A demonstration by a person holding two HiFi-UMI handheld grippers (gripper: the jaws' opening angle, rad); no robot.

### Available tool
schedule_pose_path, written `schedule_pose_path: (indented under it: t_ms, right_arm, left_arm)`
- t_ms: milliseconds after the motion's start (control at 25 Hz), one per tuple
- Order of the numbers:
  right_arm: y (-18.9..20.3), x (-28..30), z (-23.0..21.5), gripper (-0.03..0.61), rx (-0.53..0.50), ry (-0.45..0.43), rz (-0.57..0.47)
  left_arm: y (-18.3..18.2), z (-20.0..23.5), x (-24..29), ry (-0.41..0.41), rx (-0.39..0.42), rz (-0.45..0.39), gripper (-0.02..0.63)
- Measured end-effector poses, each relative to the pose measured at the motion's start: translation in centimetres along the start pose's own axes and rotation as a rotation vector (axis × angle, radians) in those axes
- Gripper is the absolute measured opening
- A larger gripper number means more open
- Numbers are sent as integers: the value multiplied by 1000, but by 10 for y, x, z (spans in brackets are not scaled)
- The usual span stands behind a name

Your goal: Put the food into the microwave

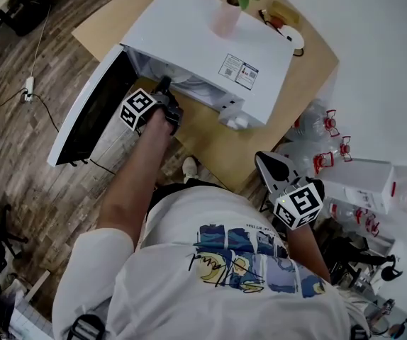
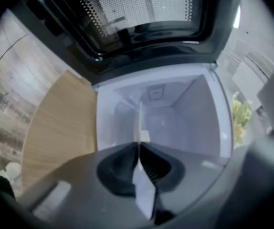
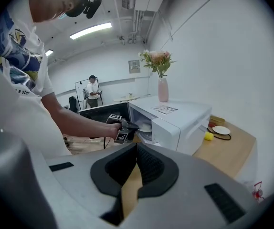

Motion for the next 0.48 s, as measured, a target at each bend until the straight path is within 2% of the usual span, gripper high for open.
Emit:
schedule_pose_path:
  t_ms: [480]
  right_arm:
    - [7, 1, -3, 8, 27, 17, 15]
  left_arm:
    - [0, 5, 20, -73, 31, 36, 18]
Point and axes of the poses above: the fingertips, and each gripper's own axes: x forward along the fingers, z to its left, y out of its underside, the point moved 5 cm from there along -x, backward along the fingers, and after that the axes turned 1 degree about -z, right-handed, at the moved point
